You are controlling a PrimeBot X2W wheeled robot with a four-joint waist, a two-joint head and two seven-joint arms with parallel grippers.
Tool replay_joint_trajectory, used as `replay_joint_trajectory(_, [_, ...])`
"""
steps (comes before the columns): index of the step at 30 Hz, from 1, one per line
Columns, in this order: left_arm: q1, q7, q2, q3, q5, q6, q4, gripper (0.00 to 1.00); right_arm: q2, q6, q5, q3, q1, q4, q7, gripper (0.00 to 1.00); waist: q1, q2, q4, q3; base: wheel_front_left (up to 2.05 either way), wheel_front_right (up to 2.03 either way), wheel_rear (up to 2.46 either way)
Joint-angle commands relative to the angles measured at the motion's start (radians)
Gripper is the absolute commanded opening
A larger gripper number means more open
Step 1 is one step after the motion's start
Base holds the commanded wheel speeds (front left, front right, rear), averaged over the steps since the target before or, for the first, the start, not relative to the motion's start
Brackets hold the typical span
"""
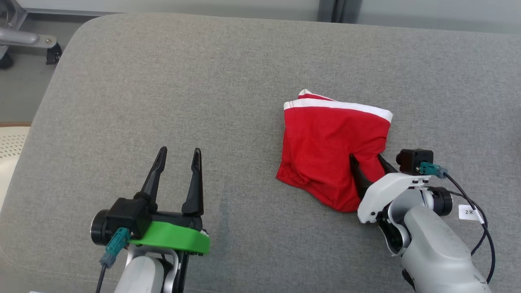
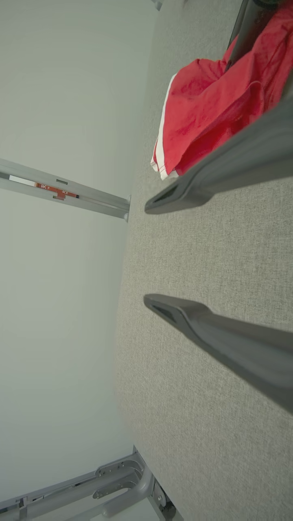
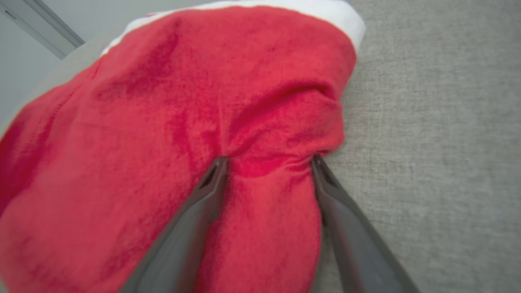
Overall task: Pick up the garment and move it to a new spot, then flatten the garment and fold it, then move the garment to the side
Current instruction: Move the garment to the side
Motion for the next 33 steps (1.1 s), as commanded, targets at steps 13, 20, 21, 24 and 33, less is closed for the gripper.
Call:
replay_joint_trajectory(13, [0.002,0.0,0.003,0.008,0.032,-0.016,0.011,1.0,-0.055,0.0,-0.078,0.195,-0.074,0.04,-0.068,0.0,0.0,0.0,-0.125,-0.032,0.0,0.0,0.0])
replay_joint_trajectory(20, [-0.007,0.0,0.003,0.003,0.04,-0.026,0.001,1.0,-0.183,0.0,-0.171,0.328,-0.134,-0.018,-0.069,0.0,0.0,0.0,-0.22,-0.039,0.0,0.0,0.0])
replay_joint_trajectory(21, [-0.01,0.0,0.003,0.004,0.041,-0.026,-0.002,1.0,-0.205,0.0,-0.179,0.345,-0.144,-0.032,-0.065,0.0,0.0,0.0,-0.236,-0.036,0.0,0.0,0.0])
replay_joint_trajectory(24, [-0.027,0.0,0.003,-0.01,0.045,-0.029,-0.009,1.0,-0.285,-0.001,-0.174,0.396,-0.17,-0.089,-0.043,0.0,0.0,0.0,-0.283,-0.019,0.0,0.0,0.0])
replay_joint_trajectory(33, [-0.097,0.0,0.003,-0.026,0.072,-0.043,-0.019,1.0,-0.567,-0.001,-0.125,0.467,-0.274,-0.262,0.032,0.0,0.0,0.0,-0.391,0.094,0.0,0.0,0.0])
